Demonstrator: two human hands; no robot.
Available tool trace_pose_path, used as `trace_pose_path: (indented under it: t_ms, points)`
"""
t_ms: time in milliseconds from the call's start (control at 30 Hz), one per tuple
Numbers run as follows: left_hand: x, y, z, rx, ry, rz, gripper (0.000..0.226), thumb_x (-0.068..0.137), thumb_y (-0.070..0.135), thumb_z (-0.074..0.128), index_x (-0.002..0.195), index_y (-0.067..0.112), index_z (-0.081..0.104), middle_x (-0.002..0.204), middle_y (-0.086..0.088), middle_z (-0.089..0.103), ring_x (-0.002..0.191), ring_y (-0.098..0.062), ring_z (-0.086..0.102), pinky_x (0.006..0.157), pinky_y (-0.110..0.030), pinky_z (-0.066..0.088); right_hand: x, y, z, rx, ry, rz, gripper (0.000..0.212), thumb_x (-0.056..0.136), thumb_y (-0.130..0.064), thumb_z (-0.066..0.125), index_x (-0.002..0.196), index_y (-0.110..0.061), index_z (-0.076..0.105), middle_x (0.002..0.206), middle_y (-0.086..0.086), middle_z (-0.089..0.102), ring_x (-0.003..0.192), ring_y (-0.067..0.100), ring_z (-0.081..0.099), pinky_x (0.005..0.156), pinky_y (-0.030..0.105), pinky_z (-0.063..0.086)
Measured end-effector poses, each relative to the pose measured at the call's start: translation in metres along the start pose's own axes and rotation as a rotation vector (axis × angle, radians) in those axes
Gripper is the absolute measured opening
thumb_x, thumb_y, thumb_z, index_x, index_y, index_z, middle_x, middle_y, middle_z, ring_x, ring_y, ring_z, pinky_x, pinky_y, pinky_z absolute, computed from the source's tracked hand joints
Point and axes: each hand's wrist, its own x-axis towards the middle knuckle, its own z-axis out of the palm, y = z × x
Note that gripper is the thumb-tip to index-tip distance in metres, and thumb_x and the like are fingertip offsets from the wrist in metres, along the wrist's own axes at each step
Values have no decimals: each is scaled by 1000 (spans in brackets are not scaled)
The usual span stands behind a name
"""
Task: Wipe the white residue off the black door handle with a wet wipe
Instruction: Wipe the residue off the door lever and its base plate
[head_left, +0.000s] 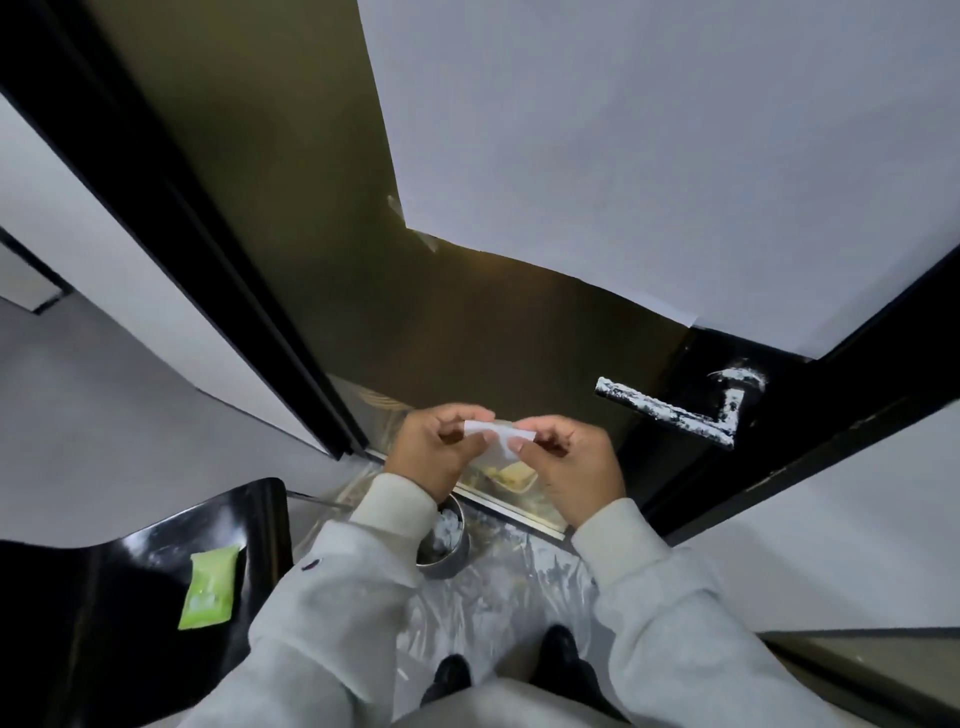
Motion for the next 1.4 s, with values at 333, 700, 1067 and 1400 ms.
trace_pose_path:
  t_ms: [333,700,1067,1400]
  points:
    - [0,-4,36,288,87,-64,10,84,20,77,79,13,73,106,-1,67,99,-13,62,92,-26,45,17,33,-44,-52,-73,25,13,94,-16,66,83,-23,71,99,7,64,83,17,63,77,22,52]
    - [14,2,100,-353,89,-310,9,88,2,68,81,6,71,82,-15,64,81,-28,59,72,-43,55,24,23,-78,559,124,378,11,96,-5,58,98,-3,69,85,9,73,73,20,67,64,30,55]
    - [12,54,106,-182,23,24,36,101,8,51,95,31,78,98,2,78,98,-20,71,84,-43,59,-5,21,-146,759,324,379,19,104,-9,40,97,-15,57,68,14,71,52,23,61,64,38,49]
    - [30,54,104,-428,-6,-99,46,104,17,45,73,15,79,104,-15,73,110,-28,65,76,-35,57,-8,7,-143,757,387,293,22,100,-18,54,82,-16,65,67,14,68,54,25,57,66,39,51]
